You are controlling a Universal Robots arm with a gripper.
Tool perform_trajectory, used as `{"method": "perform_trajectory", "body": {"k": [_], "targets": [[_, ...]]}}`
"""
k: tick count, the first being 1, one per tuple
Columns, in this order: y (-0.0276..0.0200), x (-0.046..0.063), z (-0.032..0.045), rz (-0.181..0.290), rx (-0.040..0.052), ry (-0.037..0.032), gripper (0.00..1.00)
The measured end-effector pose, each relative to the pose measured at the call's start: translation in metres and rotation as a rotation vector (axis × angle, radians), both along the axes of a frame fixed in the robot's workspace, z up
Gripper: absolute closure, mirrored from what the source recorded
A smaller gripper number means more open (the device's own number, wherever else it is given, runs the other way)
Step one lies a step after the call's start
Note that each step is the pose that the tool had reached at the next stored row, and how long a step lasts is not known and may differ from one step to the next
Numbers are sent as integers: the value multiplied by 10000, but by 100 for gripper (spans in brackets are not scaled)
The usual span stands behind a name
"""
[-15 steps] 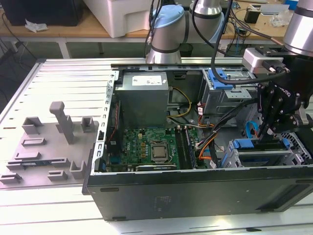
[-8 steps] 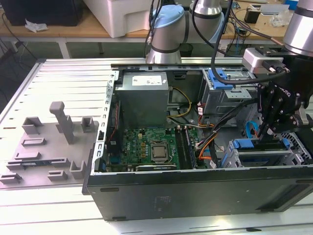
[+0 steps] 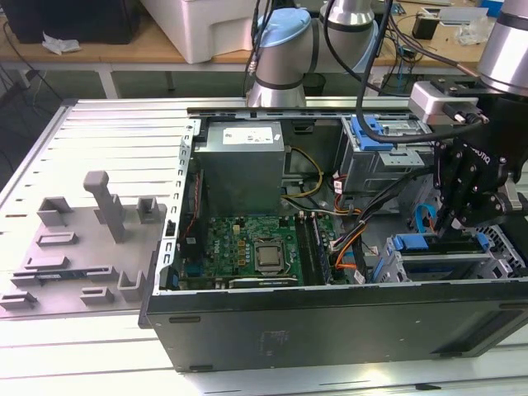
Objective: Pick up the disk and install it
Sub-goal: 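Insert the second disk wire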
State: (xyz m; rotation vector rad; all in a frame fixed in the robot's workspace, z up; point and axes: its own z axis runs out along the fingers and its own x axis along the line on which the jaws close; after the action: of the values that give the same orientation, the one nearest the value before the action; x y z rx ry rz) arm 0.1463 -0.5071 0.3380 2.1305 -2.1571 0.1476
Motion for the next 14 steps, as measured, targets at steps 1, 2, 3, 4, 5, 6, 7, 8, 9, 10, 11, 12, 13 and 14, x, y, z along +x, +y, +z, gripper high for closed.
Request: {"method": "perform_trajectory", "body": {"k": [1, 2, 3, 4, 5, 6, 7, 8, 9, 10, 11, 12, 13, 14], "targets": [[10, 0, 10, -1, -16, 0, 76], [28, -1, 40, -2, -56, 0, 76], [37, -1, 60, -1, -87, 0, 76], [48, 0, 79, -1, -123, 0, 76], [75, -2, 102, 0, -180, 0, 76], [105, -10, 111, -1, -242, 0, 76], [133, -19, 114, 0, -287, -3, 76], [151, -26, 116, -1, -313, -6, 76], [172, -36, 120, -1, -344, -11, 76], [200, -53, 125, 0, -383, -18, 76], [223, -70, 130, -1, -414, -27, 76], [253, -92, 137, -1, -455, -40, 76], [267, -103, 141, -1, -474, -46, 76], [280, -113, 144, -1, -492, -53, 76]]}}
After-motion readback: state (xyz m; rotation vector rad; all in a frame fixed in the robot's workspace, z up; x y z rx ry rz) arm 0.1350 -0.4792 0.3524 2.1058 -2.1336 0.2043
